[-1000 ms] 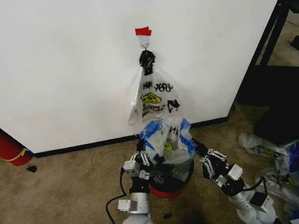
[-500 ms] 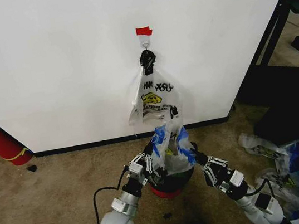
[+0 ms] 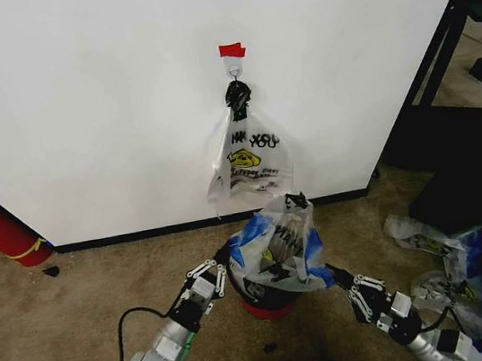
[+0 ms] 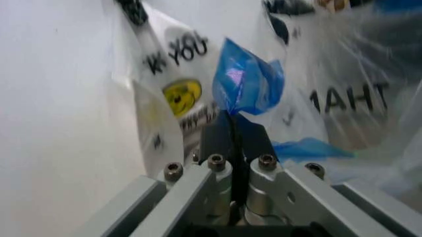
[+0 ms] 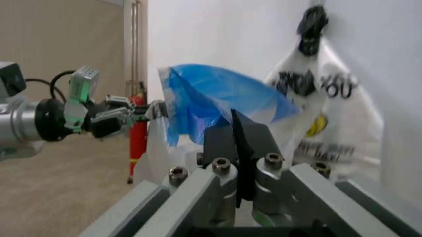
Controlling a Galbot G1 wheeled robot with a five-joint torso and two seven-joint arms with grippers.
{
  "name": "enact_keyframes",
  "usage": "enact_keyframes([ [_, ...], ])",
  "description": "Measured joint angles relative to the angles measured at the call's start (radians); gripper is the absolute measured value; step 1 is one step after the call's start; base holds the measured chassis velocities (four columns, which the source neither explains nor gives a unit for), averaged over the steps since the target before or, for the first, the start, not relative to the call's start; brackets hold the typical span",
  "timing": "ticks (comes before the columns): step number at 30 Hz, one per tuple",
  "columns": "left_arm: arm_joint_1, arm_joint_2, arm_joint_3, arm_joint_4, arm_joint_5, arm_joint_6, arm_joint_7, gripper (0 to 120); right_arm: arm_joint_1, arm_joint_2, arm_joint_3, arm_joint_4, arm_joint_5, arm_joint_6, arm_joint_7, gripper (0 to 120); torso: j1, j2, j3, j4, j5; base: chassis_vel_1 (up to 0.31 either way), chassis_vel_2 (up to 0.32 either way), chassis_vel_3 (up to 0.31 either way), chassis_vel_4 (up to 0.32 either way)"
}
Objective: Pick up the garbage bag from the wall and place it over the trash bin.
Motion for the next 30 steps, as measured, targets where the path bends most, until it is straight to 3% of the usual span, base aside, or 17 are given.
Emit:
enact_keyframes([
  [5,0.012,-0.002,0.009,0.048,0.043,-0.004,-0.015,0,0.012,0.007,0.001,-0.048,-0.005,0.001,-0.075,0,0.000,0.000,0.000,0.0000,-0.0001,0.000,0.000,0.000,0.000],
  [12,-0.007,-0.063,0.032,0.113,0.080,-0.019,-0.026,0,0.064,0.017,0.028,-0.142,-0.031,0.001,-0.182,0,0.000,0.000,0.000,0.0000,-0.0003,0.000,0.000,0.000,0.000],
  [18,0.026,-0.046,0.012,0.083,0.150,-0.031,-0.046,0,0.070,0.008,0.031,-0.175,-0.030,0.001,-0.203,0,0.000,0.000,0.000,0.0001,-0.0001,0.000,0.000,0.000,0.000],
  [26,0.129,-0.015,-0.096,0.014,0.334,-0.038,-0.108,0,0.084,-0.004,0.026,-0.270,0.004,0.001,-0.328,0,0.000,0.000,0.000,0.0000,-0.0001,0.000,0.000,0.000,0.000],
  [30,0.164,-0.008,-0.121,0.036,0.378,-0.050,-0.119,0,0.102,0.004,0.012,-0.334,0.031,0.001,-0.351,0,0.000,0.000,0.000,0.0002,-0.0002,0.000,0.000,0.000,0.000],
])
